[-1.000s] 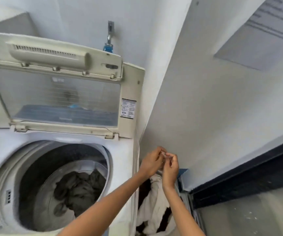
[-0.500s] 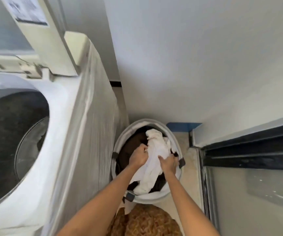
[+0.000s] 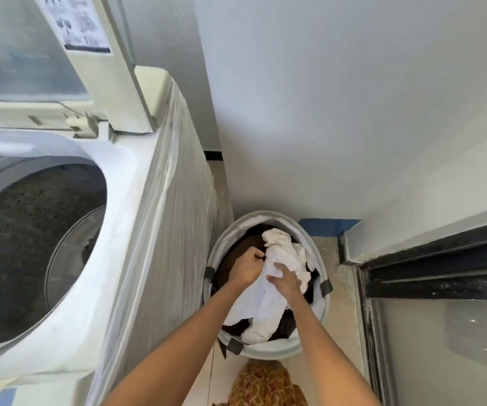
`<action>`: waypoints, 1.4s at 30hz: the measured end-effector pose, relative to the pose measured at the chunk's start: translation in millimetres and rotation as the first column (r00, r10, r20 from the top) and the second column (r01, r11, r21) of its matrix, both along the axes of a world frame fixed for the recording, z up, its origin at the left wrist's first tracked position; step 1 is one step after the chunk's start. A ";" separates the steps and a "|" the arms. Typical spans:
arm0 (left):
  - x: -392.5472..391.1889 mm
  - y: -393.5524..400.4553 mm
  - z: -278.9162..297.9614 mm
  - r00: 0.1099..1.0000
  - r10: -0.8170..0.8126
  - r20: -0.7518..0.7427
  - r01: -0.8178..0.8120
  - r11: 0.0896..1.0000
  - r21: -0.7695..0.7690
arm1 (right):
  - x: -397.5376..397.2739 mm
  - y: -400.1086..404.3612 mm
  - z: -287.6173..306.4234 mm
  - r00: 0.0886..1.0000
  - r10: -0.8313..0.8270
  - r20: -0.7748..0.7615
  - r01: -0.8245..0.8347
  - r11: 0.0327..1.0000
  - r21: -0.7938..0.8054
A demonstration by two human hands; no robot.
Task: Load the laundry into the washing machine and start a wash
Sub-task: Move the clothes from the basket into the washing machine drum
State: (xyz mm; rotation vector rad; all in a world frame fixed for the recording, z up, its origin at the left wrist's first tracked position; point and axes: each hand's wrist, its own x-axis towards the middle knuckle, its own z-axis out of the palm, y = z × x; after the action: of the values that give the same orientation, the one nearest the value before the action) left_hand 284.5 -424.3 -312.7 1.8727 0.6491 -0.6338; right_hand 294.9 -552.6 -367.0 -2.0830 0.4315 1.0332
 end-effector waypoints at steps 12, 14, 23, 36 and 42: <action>-13.4 10.6 10.1 0.998 -0.008 -0.058 0.005 0.999 -0.050 | -11.4 8.8 70.7 0.639 -0.755 -0.149 0.659 0.438 0.611; -14.0 12.5 31.3 0.999 0.023 -0.044 -0.030 0.985 -0.172 | -4.0 9.1 110.9 0.644 -0.742 -0.185 0.600 0.340 0.724; 38.9 15.3 202.9 0.974 0.066 0.216 -0.048 0.995 -0.091 | 11.8 4.1 274.8 0.576 -0.757 0.310 0.391 0.588 0.709; 78.0 10.3 459.6 0.955 0.251 0.160 -0.074 0.720 -0.690 | -20.5 9.9 420.5 0.617 -0.611 0.496 0.074 0.672 0.737; 79.1 38.7 492.4 0.947 0.186 0.262 0.068 0.681 -0.729 | 3.7 43.6 466.8 0.317 -0.658 0.683 0.149 0.746 0.649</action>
State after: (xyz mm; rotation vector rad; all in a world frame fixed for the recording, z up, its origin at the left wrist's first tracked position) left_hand 363.6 -385.5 179.7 1.1360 0.1767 -0.4347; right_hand 298.6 -508.9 99.8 -1.5826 0.1042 -0.3834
